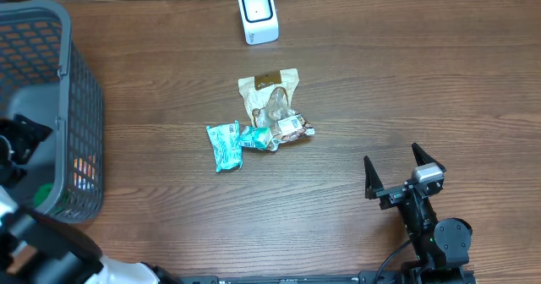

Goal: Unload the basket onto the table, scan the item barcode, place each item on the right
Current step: 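Move the left gripper back toward the basket, then lower the left gripper into the basket and grasp the orange snack packet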

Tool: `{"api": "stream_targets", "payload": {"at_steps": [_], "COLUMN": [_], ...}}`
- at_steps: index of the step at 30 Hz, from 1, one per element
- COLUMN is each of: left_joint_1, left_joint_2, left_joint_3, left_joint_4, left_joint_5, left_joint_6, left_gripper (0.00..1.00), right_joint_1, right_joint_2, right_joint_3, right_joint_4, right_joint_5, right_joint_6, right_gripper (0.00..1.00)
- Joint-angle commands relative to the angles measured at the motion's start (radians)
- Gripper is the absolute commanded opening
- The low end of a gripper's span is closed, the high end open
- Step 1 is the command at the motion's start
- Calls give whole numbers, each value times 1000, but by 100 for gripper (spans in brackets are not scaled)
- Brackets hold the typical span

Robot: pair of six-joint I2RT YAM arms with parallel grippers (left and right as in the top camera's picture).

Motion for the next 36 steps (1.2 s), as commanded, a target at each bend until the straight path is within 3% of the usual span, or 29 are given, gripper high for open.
{"api": "stream_targets", "payload": {"at_steps": [1, 14, 23, 36], "left_joint_1": [-5, -41, -92, -100], "left_joint_2": [65, 150, 150, 150], "left_joint_3": [-12, -49, -145, -250], "left_joint_4": [6, 18, 114, 208], "left_joint_5": [55, 46, -79, -99], "left_joint_6": [112, 175, 174, 158], "left_gripper": [76, 66, 63, 50], "right_joint_1": [-3, -3, -3, -3], "right_joint_2": [-10, -10, -10, -10], "right_joint_3": [-11, -11, -11, -11], "right_joint_4": [3, 3, 3, 3], "right_joint_5": [14, 14, 14, 14], "right_joint_6": [4, 4, 4, 4], "right_gripper": [100, 100, 100, 100]}}
